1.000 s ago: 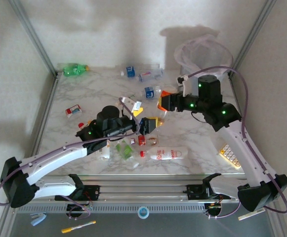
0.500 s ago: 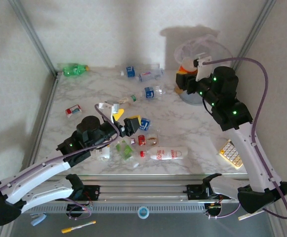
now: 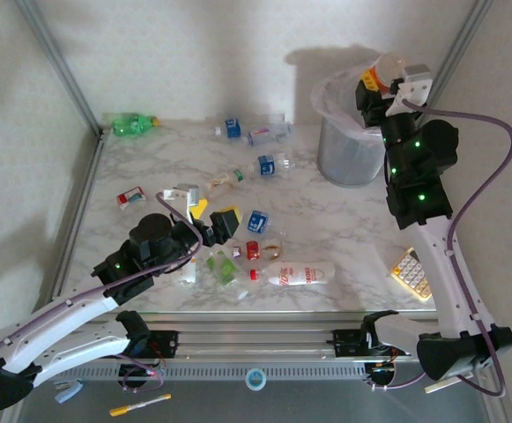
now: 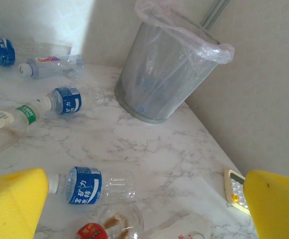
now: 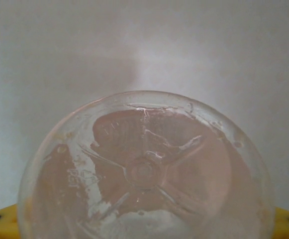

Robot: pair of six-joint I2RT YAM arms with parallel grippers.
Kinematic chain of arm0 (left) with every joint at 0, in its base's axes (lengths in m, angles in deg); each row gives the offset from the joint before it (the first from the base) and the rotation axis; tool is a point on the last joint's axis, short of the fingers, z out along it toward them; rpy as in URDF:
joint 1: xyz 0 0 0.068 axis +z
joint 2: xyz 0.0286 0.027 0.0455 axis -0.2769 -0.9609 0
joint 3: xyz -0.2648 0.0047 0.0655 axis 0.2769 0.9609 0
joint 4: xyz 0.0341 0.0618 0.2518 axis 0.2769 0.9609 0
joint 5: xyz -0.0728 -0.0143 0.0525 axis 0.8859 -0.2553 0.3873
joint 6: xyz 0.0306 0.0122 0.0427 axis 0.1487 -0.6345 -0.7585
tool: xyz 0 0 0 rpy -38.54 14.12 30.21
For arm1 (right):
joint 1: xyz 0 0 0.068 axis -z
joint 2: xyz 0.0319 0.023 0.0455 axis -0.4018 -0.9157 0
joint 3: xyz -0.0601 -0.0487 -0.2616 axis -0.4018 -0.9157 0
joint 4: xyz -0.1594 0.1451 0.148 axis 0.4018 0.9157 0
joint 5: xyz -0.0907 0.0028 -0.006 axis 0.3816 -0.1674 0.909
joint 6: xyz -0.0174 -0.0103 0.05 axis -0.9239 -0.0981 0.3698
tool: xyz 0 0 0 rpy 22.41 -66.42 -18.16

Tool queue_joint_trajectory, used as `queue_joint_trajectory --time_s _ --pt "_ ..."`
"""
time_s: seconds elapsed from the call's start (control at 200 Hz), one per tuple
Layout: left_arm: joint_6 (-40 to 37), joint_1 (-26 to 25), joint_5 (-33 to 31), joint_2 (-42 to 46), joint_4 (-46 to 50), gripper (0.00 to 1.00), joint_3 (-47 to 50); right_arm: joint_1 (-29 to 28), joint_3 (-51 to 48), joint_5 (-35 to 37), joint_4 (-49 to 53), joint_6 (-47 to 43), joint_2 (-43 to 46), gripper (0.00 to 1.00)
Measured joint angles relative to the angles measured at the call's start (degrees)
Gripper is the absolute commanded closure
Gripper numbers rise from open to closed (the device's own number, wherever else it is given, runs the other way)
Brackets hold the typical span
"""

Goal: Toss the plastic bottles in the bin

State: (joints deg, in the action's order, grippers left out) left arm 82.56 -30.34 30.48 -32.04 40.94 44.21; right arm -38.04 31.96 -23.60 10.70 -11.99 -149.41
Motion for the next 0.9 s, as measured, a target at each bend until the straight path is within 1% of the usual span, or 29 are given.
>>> queue_joint_trajectory --time_s 0.14,0.2,0.29,0.34,0.355,0.375,0.4,0.415,0.49,0.546,0.596,0.711,0.786,0.901 --pt "0.2 0.0 -0.2 0.0 0.6 0.00 0.0 2.9 1.0 -0.5 -1.3 0.7 -3.1 0.51" --pt "0.3 0.0 -0.2 0.0 0.9 0.00 0.0 4.4 2.4 -0.7 -1.1 1.5 -5.4 0.49" --pt "0.8 0.0 -0.2 0.0 1.2 0.00 0.0 6.7 7.4 -1.1 1.6 3.3 -10.3 0.41" --pt "1.3 0.0 -0.2 0.0 1.5 0.00 0.0 8.2 12.3 -2.1 5.2 4.8 -14.5 0.37" --pt "1.4 0.0 -0.2 0.0 1.6 0.00 0.0 8.6 14.0 -2.4 6.3 5.1 -15.8 0.34" --pt "1.6 0.0 -0.2 0.0 1.7 0.00 0.0 9.2 17.1 -2.8 8.8 5.9 -18.2 0.29" --pt "1.7 0.0 -0.2 0.0 1.7 0.00 0.0 9.7 21.0 -3.3 11.4 7.0 -21.1 0.21" --pt "1.9 0.0 -0.2 0.0 1.7 0.00 0.1 10.1 23.5 -3.5 13.1 7.0 -22.7 0.18" --pt "2.8 0.0 -0.3 0.0 1.8 0.00 0.3 11.3 35.5 -4.9 22.1 9.1 -31.9 0.13" --pt "3.7 0.0 -0.7 0.0 1.8 0.00 0.9 11.9 40.8 -5.6 27.4 9.9 -36.7 0.10" --pt "4.7 0.0 -1.4 0.0 1.3 0.00 1.8 12.1 41.4 -5.9 30.8 10.8 -38.9 0.07" --pt "7.1 0.1 -2.2 -0.5 0.7 0.00 4.6 12.3 41.3 -6.8 39.4 11.9 -41.4 0.06" --pt "8.6 0.1 -2.5 -1.2 0.8 0.00 5.7 12.3 40.3 -7.1 42.3 12.3 -41.0 0.04" --pt "10.6 0.1 -2.6 -1.8 0.9 0.00 6.1 12.3 37.7 -8.6 43.9 13.3 -37.7 0.02"
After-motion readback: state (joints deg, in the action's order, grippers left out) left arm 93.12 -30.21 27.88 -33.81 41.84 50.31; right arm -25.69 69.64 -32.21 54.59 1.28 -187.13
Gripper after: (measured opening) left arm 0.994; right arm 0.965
